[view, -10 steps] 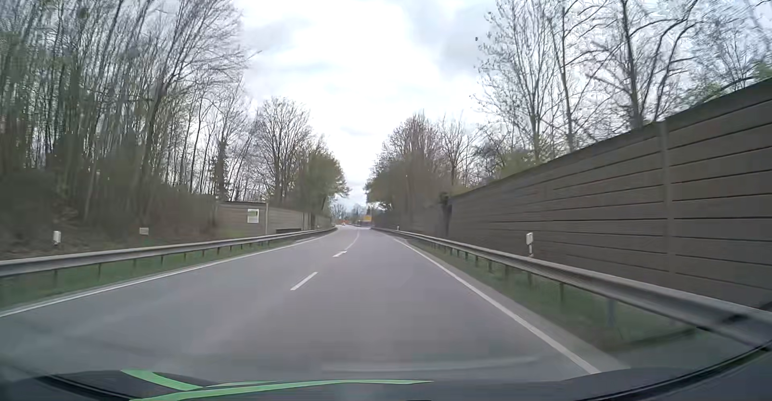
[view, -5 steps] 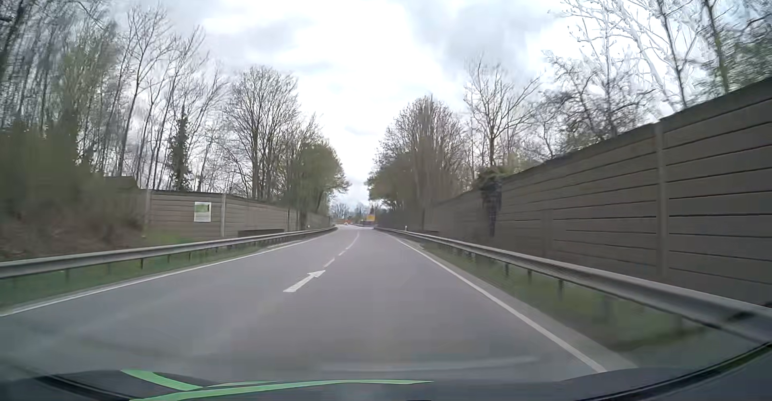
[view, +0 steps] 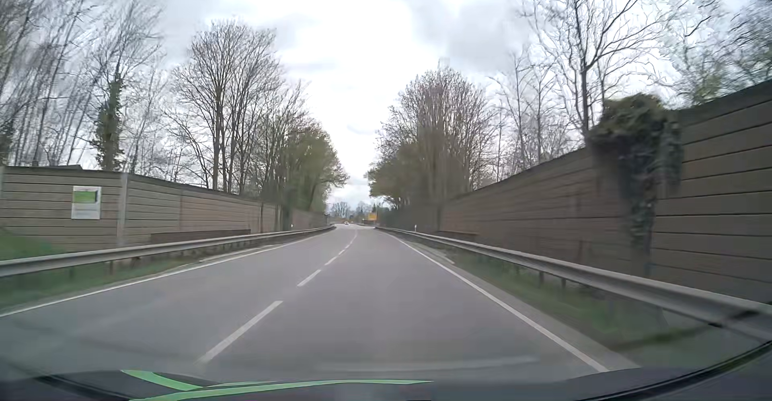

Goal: Follow the waypoints while adhering to traffic rules and regulations

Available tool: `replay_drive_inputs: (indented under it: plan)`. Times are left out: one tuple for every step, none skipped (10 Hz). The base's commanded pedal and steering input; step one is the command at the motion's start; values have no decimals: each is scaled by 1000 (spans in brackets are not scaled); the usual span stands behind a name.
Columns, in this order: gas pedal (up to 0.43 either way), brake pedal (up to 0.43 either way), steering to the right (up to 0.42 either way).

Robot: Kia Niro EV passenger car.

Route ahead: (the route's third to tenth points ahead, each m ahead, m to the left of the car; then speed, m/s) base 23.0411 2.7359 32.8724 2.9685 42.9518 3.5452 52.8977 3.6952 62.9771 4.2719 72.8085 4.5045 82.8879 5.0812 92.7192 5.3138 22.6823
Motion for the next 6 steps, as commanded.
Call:
replay_drive_inputs:
  plan:
    - [0,0,0]
    - [0,0,0]
    - [0,0,0]
    - [0,0,-1]
    - [0,0,-1]
    - [0,0,0]
